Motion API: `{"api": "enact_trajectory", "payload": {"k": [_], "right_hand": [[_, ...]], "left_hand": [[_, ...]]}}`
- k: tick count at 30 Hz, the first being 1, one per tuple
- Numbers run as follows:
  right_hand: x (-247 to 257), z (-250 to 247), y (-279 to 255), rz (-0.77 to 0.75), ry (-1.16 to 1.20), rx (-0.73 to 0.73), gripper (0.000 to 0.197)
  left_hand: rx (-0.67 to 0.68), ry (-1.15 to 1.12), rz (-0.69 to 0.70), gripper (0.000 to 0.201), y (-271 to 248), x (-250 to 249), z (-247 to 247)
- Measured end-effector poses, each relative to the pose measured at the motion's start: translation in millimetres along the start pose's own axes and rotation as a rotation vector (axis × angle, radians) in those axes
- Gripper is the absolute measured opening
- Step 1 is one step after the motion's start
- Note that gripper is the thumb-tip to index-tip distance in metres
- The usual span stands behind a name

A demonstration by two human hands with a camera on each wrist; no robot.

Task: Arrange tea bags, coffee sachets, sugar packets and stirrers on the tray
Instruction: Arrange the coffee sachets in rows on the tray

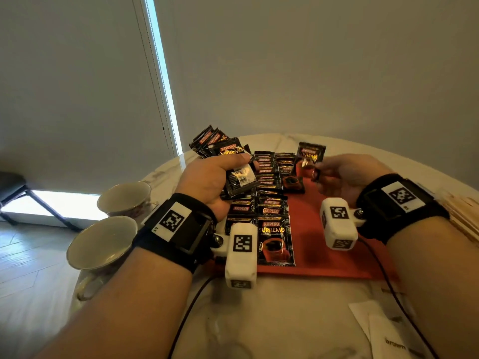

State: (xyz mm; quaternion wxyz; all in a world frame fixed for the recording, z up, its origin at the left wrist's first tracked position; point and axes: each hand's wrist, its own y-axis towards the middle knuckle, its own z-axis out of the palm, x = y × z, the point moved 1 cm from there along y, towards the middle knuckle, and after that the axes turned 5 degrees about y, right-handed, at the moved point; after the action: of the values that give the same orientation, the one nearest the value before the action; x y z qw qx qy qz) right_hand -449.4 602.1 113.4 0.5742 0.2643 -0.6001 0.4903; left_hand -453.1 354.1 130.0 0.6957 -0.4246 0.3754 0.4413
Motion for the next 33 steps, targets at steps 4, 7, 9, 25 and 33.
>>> {"api": "enact_trajectory", "payload": {"k": [4, 7, 9, 25, 33], "right_hand": [[-17.2, -4.5, 10.4, 0.11, -0.151, -0.004, 0.016], [-21.4, -4.1, 13.1, 0.113, -0.194, -0.008, 0.007], [-24.0, -3.7, 15.1, 0.102, -0.229, -0.017, 0.007], [-23.5, -5.7, 18.2, 0.058, -0.421, -0.022, 0.014], [-23.3, -4.6, 18.7, 0.046, -0.464, -0.023, 0.019]], "left_hand": [[0.004, -0.005, -0.001, 0.039, 1.4, 2.4, -0.4], [0.003, -0.005, 0.015, 0.038, 1.5, 2.5, -0.2], [0.011, -0.014, 0.016, 0.034, 1.2, 1.9, -0.6], [0.028, -0.017, 0.018, 0.037, 2.7, 1.6, -2.7], [0.033, -0.024, 0.018, 0.043, 1.1, 1.0, -1.3]]}}
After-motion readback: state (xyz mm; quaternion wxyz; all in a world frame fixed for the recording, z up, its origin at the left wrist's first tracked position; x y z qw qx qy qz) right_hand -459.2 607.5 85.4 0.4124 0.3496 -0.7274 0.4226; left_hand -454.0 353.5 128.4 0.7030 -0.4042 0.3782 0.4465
